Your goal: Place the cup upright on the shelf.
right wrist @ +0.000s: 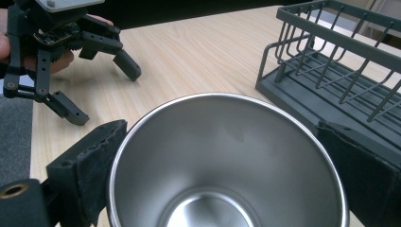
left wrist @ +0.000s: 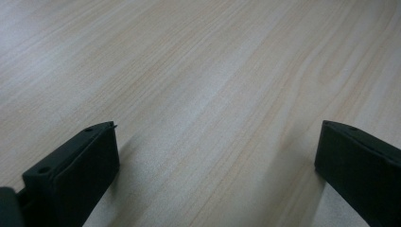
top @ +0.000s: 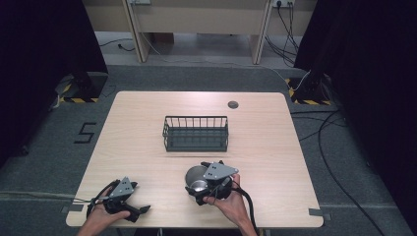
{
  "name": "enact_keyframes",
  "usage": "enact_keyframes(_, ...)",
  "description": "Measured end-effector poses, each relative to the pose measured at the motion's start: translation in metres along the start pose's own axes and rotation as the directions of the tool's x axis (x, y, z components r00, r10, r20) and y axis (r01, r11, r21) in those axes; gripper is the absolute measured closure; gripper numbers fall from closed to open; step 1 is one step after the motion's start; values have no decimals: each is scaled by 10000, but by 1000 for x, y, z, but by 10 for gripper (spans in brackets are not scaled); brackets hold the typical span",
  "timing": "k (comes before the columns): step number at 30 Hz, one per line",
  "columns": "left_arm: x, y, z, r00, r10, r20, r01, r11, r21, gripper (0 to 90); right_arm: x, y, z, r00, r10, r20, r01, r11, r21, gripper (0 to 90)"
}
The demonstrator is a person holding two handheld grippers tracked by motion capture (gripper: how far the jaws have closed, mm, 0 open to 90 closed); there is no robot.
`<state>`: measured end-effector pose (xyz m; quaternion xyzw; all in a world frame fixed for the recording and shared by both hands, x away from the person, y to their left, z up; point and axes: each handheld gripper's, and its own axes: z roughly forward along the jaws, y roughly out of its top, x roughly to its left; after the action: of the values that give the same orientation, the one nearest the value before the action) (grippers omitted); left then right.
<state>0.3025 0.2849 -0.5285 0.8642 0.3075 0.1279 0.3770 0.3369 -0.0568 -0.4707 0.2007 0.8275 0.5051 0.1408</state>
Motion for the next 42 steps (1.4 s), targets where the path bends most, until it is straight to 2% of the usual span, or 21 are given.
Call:
enact_keyframes(3, 0, 0, 0, 10000, 1, 0, -1, 10000, 1, 0, 0, 0, 0, 9998, -169, 47, 170, 9998, -75, 63)
enact_keyframes(11, 0, 0, 0, 10000, 1, -1, -1, 10000, 1, 0, 0, 8, -4, 9996, -262, 68, 263, 9993, -249, 64)
enact_keyframes(19, 0, 0, 0, 10000, 1, 0, -1, 10000, 0, 0, -9, 20, -10, 9999, -138, 94, 143, 9981, -600, 64)
enact_keyframes(27, 0, 0, 0, 10000, 2, 1, -2, 10000, 1, 0, -19, 35, -14, 9998, -121, 167, 132, 9977, -666, 64)
enact_keyframes(42, 0, 0, 0, 10000, 0, 0, 0, 10000, 3, 0, -31, 50, -15, 9998, 19, 198, -5, 9976, -687, 64)
